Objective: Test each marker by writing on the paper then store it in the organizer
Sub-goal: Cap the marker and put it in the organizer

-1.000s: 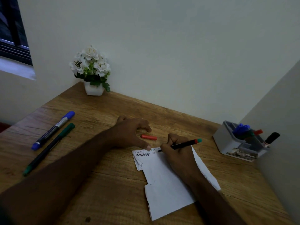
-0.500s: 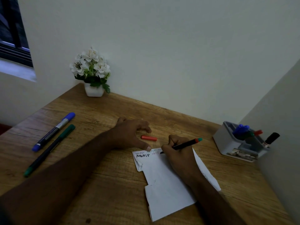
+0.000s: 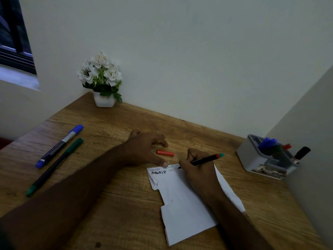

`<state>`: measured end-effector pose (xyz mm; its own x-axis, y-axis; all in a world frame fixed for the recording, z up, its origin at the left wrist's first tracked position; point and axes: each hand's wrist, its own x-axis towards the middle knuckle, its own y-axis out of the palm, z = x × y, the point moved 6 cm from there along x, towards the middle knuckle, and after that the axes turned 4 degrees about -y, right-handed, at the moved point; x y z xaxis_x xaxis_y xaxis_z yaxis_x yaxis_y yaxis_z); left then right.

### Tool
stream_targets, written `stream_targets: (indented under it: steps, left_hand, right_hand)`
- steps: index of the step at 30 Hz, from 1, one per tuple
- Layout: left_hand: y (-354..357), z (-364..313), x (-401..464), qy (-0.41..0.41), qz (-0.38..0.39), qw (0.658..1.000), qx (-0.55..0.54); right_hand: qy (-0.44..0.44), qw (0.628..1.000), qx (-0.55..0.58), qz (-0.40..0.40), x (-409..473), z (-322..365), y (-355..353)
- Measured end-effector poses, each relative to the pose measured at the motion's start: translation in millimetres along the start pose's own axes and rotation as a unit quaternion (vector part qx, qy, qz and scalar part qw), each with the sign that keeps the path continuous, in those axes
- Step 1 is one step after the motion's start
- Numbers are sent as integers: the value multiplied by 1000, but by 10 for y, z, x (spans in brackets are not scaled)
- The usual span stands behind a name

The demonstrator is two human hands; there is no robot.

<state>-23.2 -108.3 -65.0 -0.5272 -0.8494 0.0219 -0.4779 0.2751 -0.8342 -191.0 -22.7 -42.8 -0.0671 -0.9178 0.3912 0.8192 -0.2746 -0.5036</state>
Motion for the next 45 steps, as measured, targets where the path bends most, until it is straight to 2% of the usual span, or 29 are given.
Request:
stream_targets:
  steps: [9,12,15,21,24,26,28,34,45]
  left_hand:
    - [-13,-26,-20,0,-3,1000,7]
    - [-31,-36,-34,8,-12,1000,-2]
    - [-67,-88,-47,31,-52,998,-7]
    - [-112,-203,-59,49,-108,992,50]
    - [-132,-210,-70,64,-141,986,-56]
    - [-127,-270,-89,99,-133,975,-149]
    - [-113,-368,-121,133,-119,965,-195]
    - [-122,-410,-127,146,-121,958,-216]
    - [-125,-415,-121,158,-112,954,-231]
  right_hand:
    - [15,1000,15,8,0,-8,8]
    - [41,997,67,-16,3,-45,-55]
    - [54,989,134,-42,13,-38,-133]
    - [13,973,227,-50,49,10,-285]
    - [9,966,252,-48,59,4,-339]
    - [4,966,254,-51,57,24,-347]
    - [-4,964,262,-51,52,45,-343]
    - [-19,969,243,-48,38,64,-332]
    - [-26,959,275,-56,51,38,-337]
